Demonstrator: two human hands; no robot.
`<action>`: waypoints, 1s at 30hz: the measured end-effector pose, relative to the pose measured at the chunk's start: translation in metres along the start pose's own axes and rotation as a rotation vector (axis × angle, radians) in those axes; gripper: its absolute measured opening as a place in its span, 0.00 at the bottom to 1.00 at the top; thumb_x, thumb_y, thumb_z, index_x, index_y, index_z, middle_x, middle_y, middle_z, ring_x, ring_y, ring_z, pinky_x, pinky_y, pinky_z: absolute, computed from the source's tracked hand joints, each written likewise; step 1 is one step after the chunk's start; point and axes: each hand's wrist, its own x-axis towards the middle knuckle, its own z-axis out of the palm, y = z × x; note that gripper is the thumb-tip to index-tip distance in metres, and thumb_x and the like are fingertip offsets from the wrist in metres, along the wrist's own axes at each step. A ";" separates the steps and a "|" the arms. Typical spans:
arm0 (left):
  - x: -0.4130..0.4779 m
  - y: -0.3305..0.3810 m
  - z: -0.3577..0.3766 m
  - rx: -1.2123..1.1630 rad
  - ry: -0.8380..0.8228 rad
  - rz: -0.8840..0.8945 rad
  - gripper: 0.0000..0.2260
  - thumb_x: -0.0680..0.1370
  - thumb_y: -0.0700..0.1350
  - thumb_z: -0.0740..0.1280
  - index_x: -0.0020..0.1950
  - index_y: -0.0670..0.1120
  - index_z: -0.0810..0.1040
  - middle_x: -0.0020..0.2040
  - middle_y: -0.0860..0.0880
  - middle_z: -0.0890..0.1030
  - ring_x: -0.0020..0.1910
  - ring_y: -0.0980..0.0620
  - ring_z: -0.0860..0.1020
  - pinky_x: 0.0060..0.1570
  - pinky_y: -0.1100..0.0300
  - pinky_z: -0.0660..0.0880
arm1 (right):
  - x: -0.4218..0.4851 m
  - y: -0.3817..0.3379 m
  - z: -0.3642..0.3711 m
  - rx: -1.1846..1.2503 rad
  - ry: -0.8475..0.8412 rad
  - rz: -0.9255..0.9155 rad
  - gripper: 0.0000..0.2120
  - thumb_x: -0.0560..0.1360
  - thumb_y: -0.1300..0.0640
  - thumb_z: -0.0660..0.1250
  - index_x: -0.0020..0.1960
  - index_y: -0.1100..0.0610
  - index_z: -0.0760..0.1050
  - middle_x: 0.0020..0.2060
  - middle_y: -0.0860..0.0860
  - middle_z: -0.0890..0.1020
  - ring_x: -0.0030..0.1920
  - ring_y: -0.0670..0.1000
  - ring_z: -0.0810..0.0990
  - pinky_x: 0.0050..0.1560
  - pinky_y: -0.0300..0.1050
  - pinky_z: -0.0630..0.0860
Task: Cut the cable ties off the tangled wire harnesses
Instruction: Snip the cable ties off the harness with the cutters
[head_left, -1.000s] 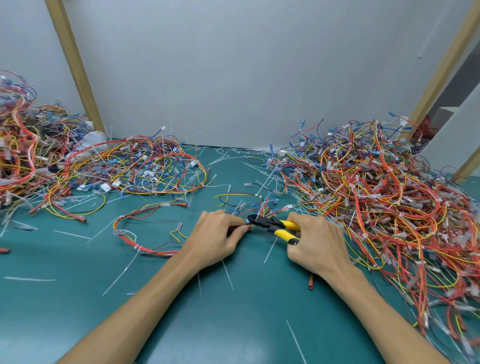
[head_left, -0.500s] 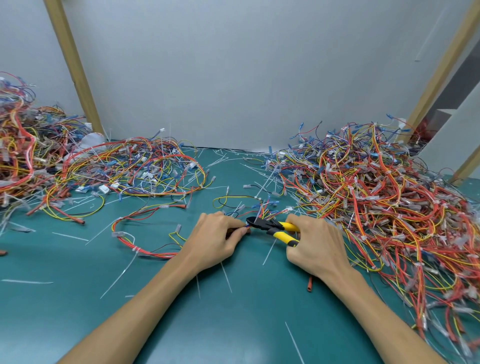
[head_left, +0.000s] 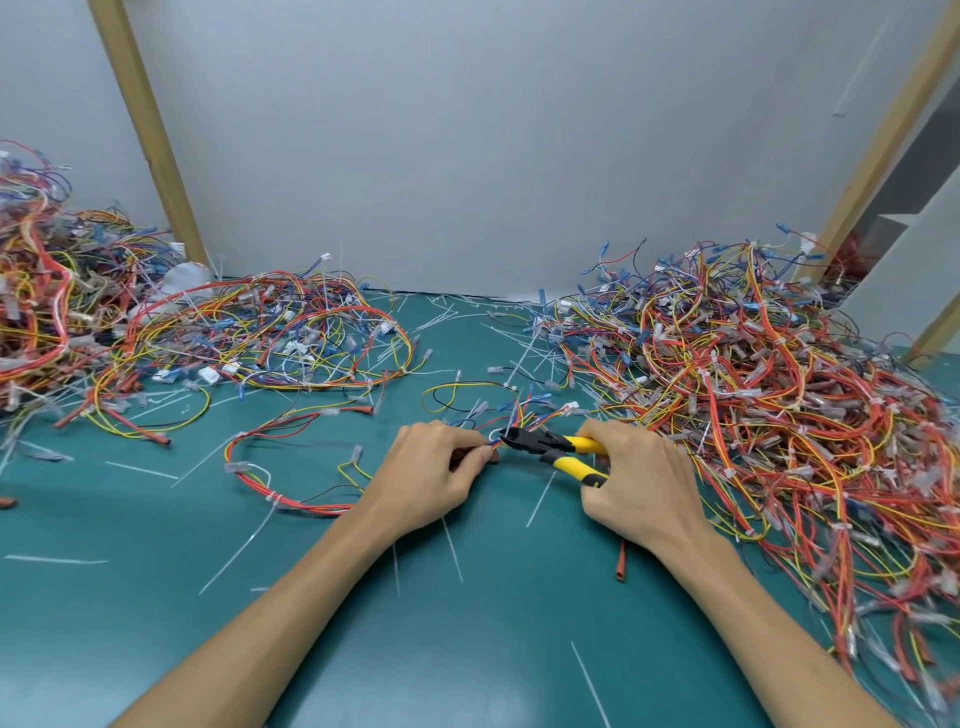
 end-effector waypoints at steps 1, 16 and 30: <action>0.000 0.000 0.000 -0.004 0.002 0.000 0.10 0.81 0.48 0.63 0.50 0.51 0.85 0.30 0.49 0.75 0.34 0.48 0.67 0.36 0.56 0.61 | 0.001 0.000 -0.001 -0.002 -0.020 0.013 0.09 0.64 0.52 0.70 0.42 0.47 0.72 0.32 0.45 0.75 0.35 0.52 0.72 0.32 0.43 0.60; 0.000 -0.002 0.002 -0.026 -0.006 0.015 0.10 0.81 0.48 0.64 0.49 0.51 0.85 0.32 0.46 0.79 0.35 0.45 0.72 0.37 0.56 0.65 | 0.000 -0.003 -0.001 -0.044 -0.051 0.022 0.09 0.64 0.53 0.67 0.40 0.50 0.67 0.29 0.47 0.70 0.33 0.54 0.68 0.29 0.43 0.56; 0.001 -0.002 0.000 -0.011 -0.005 0.038 0.10 0.81 0.48 0.63 0.48 0.50 0.85 0.32 0.46 0.79 0.37 0.44 0.72 0.38 0.55 0.66 | 0.002 0.000 0.001 -0.017 -0.075 0.013 0.10 0.64 0.54 0.67 0.38 0.51 0.65 0.28 0.48 0.71 0.32 0.54 0.69 0.29 0.41 0.57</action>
